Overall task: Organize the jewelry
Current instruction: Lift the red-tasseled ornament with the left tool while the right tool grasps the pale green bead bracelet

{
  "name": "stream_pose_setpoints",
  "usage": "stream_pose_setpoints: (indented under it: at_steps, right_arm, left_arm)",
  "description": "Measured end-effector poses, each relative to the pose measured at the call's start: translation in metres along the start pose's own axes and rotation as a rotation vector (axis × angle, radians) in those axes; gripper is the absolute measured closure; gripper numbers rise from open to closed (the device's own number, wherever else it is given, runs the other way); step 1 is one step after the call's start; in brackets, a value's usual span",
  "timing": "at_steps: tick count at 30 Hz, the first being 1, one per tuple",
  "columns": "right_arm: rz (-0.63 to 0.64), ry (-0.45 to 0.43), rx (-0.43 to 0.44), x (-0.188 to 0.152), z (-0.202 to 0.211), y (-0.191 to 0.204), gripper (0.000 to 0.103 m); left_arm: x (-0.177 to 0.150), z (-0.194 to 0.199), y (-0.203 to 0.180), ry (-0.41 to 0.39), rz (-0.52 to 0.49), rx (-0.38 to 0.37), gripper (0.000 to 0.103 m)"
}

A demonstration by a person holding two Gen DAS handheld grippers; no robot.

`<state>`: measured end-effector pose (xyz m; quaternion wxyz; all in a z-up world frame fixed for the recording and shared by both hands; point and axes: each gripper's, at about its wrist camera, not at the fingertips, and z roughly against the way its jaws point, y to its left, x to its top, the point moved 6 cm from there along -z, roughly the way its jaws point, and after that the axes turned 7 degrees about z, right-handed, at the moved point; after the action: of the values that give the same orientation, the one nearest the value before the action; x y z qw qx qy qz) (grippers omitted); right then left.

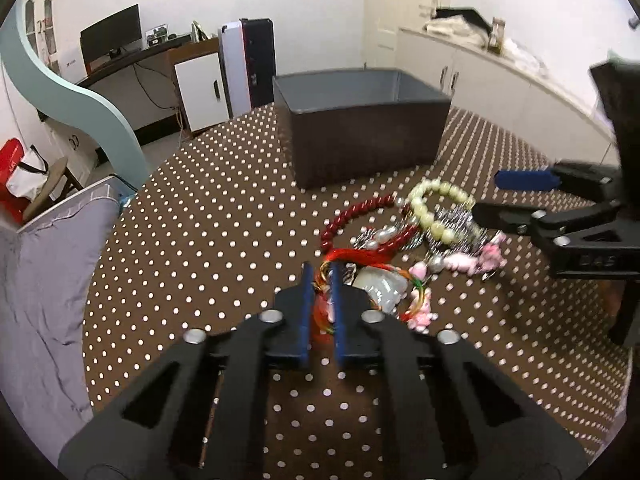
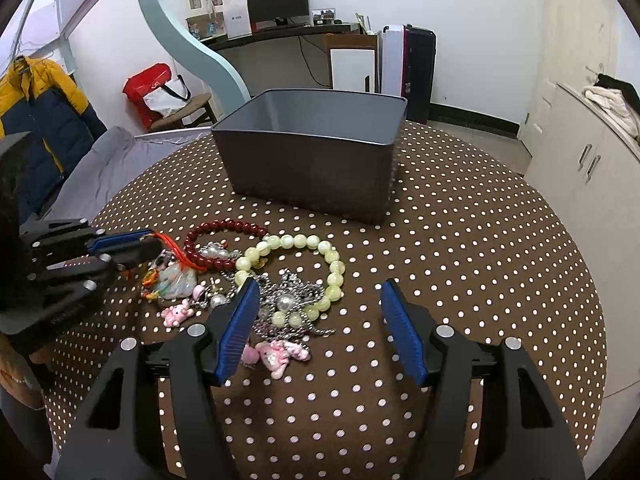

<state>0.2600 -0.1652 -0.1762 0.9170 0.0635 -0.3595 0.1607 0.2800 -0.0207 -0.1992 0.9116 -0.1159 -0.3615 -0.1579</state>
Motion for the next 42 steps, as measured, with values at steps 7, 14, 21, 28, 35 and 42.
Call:
stream_pose_setpoints:
  at_steps: [7, 14, 21, 28, 35, 42]
  right_arm:
    - [-0.06, -0.009, 0.019, 0.005, -0.002, -0.017, 0.043]
    - [-0.023, 0.068, 0.023, 0.01, -0.028, -0.016, 0.068]
    - [0.101, 0.107, -0.024, 0.011, -0.03, -0.009, 0.095]
    - [0.125, -0.018, -0.008, 0.023, 0.022, 0.0, 0.095]
    - [0.191, -0.129, -0.034, 0.046, 0.077, 0.015, 0.095]
    - [0.212, -0.186, -0.029, 0.059, 0.103, 0.017, 0.095]
  left_arm:
    - [0.02, 0.037, 0.014, -0.104, 0.091, -0.055, 0.097]
    - [0.041, 0.063, 0.01, -0.157, 0.095, -0.106, 0.097]
    - [0.041, 0.059, 0.005, -0.144, 0.087, -0.115, 0.097]
    - [0.046, 0.067, -0.006, -0.156, 0.076, -0.135, 0.097]
    - [0.053, 0.081, -0.019, -0.177, 0.06, -0.174, 0.097]
    - [0.065, 0.09, -0.031, -0.194, 0.044, -0.203, 0.097]
